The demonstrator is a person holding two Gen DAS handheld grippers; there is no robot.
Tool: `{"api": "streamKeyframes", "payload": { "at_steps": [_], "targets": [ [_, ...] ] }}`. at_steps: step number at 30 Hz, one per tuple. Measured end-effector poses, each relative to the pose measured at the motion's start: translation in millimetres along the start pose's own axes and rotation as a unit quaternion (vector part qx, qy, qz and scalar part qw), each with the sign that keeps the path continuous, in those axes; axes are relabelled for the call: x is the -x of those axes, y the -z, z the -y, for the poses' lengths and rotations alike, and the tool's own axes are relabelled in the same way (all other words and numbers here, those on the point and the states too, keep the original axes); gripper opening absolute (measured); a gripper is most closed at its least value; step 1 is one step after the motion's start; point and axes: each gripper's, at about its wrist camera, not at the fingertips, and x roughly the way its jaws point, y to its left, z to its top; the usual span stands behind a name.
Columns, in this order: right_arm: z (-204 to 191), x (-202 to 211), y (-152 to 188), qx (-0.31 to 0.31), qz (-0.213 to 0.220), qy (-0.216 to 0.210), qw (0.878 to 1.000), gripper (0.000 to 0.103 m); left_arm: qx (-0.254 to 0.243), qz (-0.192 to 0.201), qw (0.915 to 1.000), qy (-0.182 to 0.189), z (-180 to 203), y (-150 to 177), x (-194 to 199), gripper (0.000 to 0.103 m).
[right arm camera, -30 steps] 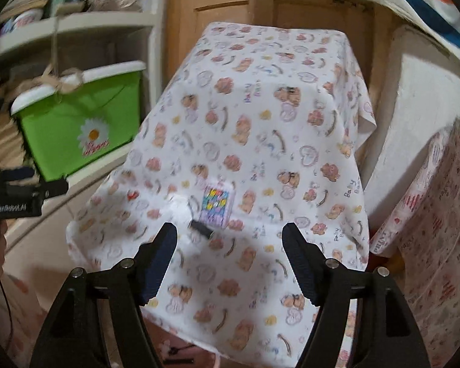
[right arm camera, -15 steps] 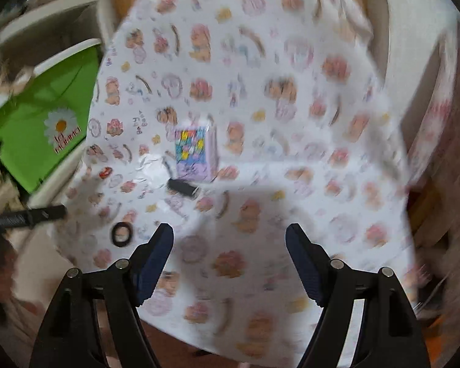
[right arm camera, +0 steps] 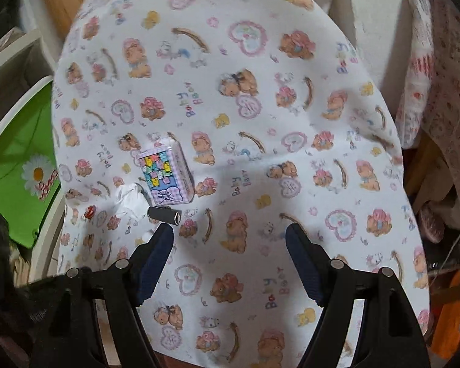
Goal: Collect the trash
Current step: 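Grasp the black hair tie with the left tool while the right tool approaches the black spool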
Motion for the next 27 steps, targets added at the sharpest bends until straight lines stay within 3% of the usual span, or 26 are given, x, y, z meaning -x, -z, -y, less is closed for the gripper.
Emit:
{"api": "streamKeyframes", "payload": {
  "at_steps": [3, 8, 9, 10, 11, 14, 19, 24, 27],
  "targets": [
    [2, -3, -3, -0.019, -0.015, -0.015, 1.0, 0.078, -0.006, -0.024, 0.9997, -0.009, 2, -2, -12, 0.075],
    [-3, -2, -7, -0.002, -0.006, 0.007, 1.0, 0.078, -0.026, -0.035, 0.9985, -0.035, 8, 0, -26, 0.074],
    [-3, -2, -8, -0.001, -0.005, 0.008, 1.0, 0.078, -0.041, -0.03, 0.9977, -0.045, 12, 1, -27, 0.07],
    [-4, -1, -8, 0.003, -0.003, 0.013, 1.0, 0.078, -0.052, -0.026, 0.9968, -0.055, 17, 0, -30, 0.054],
    [-6, 0, -8, 0.01, 0.003, 0.024, 1.0, 0.078, -0.063, -0.018, 0.9955, -0.068, 21, 1, -30, 0.031],
    [-18, 6, -5, 0.053, 0.019, 0.034, 0.998, 0.078, -0.083, -0.014, 0.9949, -0.057, 29, 1, -30, 0.007],
    [-25, 12, -3, 0.081, 0.033, 0.035, 0.996, 0.077, -0.058, 0.023, 0.9974, -0.037, 22, -3, -7, 0.007],
    [-30, 20, -6, 0.099, 0.038, -0.024, 0.994, 0.068, -0.038, 0.12, 0.9921, 0.002, 9, -9, 51, 0.007],
    [-47, 22, -6, 0.138, 0.024, -0.086, 0.986, 0.062, -0.018, 0.157, 0.9873, 0.008, -1, -12, 69, 0.007]
  ]
}}
